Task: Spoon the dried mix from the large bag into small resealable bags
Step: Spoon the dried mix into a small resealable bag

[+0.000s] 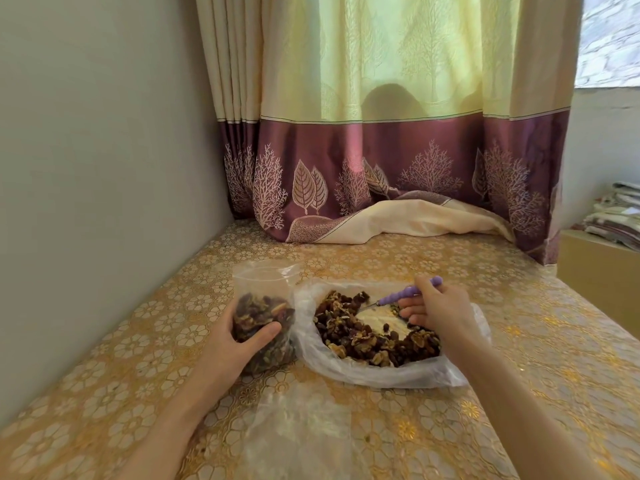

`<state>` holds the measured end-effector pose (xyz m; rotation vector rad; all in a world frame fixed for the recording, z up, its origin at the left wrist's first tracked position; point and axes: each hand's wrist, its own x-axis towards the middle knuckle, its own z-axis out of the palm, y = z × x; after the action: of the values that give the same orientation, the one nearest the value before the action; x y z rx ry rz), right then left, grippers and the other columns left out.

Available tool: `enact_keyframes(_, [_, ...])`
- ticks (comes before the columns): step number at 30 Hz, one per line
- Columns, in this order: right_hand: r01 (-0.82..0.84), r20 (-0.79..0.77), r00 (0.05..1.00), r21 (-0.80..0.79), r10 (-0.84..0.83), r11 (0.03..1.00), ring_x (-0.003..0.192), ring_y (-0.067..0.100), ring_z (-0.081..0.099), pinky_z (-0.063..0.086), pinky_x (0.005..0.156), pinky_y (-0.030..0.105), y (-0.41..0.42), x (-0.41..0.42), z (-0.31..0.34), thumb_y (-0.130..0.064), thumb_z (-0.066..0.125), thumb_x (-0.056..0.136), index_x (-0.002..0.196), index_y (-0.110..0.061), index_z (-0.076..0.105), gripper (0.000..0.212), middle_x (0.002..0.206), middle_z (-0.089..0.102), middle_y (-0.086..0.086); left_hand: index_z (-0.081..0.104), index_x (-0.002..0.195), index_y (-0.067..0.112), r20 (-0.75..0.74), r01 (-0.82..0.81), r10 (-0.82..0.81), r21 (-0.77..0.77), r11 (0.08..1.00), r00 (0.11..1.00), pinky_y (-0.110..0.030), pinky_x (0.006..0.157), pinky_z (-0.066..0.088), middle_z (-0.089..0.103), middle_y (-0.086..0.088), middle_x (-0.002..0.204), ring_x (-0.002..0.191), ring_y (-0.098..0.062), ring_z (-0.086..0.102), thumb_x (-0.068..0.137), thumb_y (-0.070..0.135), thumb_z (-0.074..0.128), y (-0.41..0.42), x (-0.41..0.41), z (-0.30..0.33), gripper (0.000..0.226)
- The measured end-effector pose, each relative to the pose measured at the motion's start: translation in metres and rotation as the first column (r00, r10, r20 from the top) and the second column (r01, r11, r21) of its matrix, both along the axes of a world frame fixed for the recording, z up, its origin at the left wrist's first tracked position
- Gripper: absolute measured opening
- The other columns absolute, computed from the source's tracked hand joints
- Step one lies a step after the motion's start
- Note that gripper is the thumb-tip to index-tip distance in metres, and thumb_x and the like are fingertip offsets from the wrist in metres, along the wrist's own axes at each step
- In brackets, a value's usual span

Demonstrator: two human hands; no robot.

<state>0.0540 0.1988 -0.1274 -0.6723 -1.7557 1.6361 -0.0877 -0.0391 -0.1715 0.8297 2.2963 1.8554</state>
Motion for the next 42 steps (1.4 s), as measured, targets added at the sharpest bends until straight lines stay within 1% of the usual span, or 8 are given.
enact_keyframes(5, [0.067, 0.000, 0.998, -0.060, -0.067, 0.996, 0.040, 0.006, 0.058, 0.048, 0.041, 0.014, 0.005, 0.004, -0.001, -0.016, 0.046, 0.099, 0.044, -0.010, 0.068, 0.059, 0.048, 0.065, 0.002, 0.046, 0.121, 0.037, -0.009, -0.005, 0.005, -0.012, 1.000, 1.000, -0.006, 0.061, 0.045, 0.060, 0.019, 0.105, 0.087, 0.013, 0.057, 0.053, 0.054, 0.072, 0.000, 0.000, 0.000, 0.075])
enact_keyframes(8, [0.143, 0.002, 0.990, -0.134, -0.144, 0.981, 0.045, 0.009, 0.062, 0.049, 0.042, 0.015, 0.012, 0.006, 0.001, -0.014, 0.047, 0.098, 0.068, -0.003, 0.064, 0.037, 0.050, 0.066, 0.003, 0.047, 0.118, 0.040, -0.019, 0.003, -0.004, -0.019, 1.000, 1.000, -0.006, 0.060, 0.046, 0.060, 0.019, 0.104, 0.086, 0.016, 0.056, 0.052, 0.055, 0.072, 0.000, 0.002, 0.001, 0.073])
enact_keyframes(15, [0.121, -0.061, 0.989, -0.201, -0.136, 0.972, 0.051, 0.012, 0.061, 0.050, 0.044, 0.015, 0.008, 0.010, 0.016, -0.011, 0.045, 0.097, 0.072, 0.001, 0.064, 0.033, 0.054, 0.068, 0.006, 0.045, 0.106, 0.049, -0.053, -0.001, -0.004, -0.082, 0.997, 0.999, -0.011, 0.066, 0.040, 0.059, 0.022, 0.101, 0.086, 0.014, 0.054, 0.051, 0.055, 0.073, 0.000, 0.004, 0.005, 0.062])
enact_keyframes(21, [0.060, -0.233, 0.968, -0.168, -0.098, 0.984, 0.045, 0.007, 0.059, 0.049, 0.047, 0.016, -0.012, 0.003, 0.043, -0.016, 0.045, 0.098, 0.065, -0.003, 0.063, 0.040, 0.051, 0.067, 0.003, 0.044, 0.120, 0.037, -0.084, 0.009, -0.017, -0.100, 0.995, 0.996, -0.006, 0.064, 0.042, 0.059, 0.019, 0.104, 0.088, 0.015, 0.055, 0.052, 0.051, 0.074, 0.001, 0.006, 0.007, 0.075])
enact_keyframes(25, [-0.010, -0.333, 0.942, -0.181, -0.052, 0.983, 0.047, 0.008, 0.061, 0.050, 0.046, 0.015, -0.030, -0.008, 0.058, -0.019, 0.048, 0.098, 0.072, -0.001, 0.064, 0.036, 0.056, 0.068, 0.006, 0.041, 0.118, 0.042, -0.064, 0.028, -0.035, -0.115, 0.993, 0.997, -0.004, 0.064, 0.040, 0.058, 0.022, 0.104, 0.087, 0.020, 0.052, 0.052, 0.051, 0.074, 0.000, 0.006, 0.007, 0.074])
enact_keyframes(32, [-0.175, -0.355, 0.919, 0.021, 0.171, 0.984, 0.053, 0.012, 0.064, 0.051, 0.049, 0.016, -0.058, -0.021, 0.063, -0.017, 0.047, 0.098, 0.052, -0.013, 0.070, 0.052, 0.058, 0.070, 0.005, 0.040, 0.118, 0.046, -0.051, 0.016, -0.022, -0.129, 0.991, 0.998, -0.005, 0.068, 0.038, 0.056, 0.030, 0.102, 0.085, 0.024, 0.050, 0.058, 0.057, 0.068, 0.000, 0.004, 0.005, 0.068])
enact_keyframes(36, [-0.311, -0.297, 0.886, 0.190, 0.356, 0.931, 0.058, 0.011, 0.065, 0.054, 0.054, 0.018, -0.063, -0.018, 0.064, -0.012, 0.047, 0.097, 0.058, -0.030, 0.075, 0.052, 0.063, 0.072, 0.002, 0.044, 0.108, 0.049, -0.034, 0.027, -0.032, -0.119, 0.992, 0.999, -0.007, 0.071, 0.040, 0.059, 0.028, 0.102, 0.090, 0.018, 0.054, 0.058, 0.057, 0.068, 0.000, 0.002, 0.004, 0.057])
enact_keyframes(42, [-0.283, -0.328, 0.884, 0.188, 0.331, 0.941, 0.061, 0.013, 0.066, 0.053, 0.053, 0.018, -0.049, -0.010, 0.067, -0.010, 0.048, 0.095, 0.061, -0.022, 0.076, 0.046, 0.070, 0.074, 0.004, 0.047, 0.103, 0.049, 0.008, 0.045, -0.044, -0.075, 0.996, 0.999, -0.014, 0.078, 0.044, 0.060, 0.024, 0.104, 0.094, 0.012, 0.055, 0.054, 0.057, 0.071, 0.000, 0.002, 0.003, 0.055])
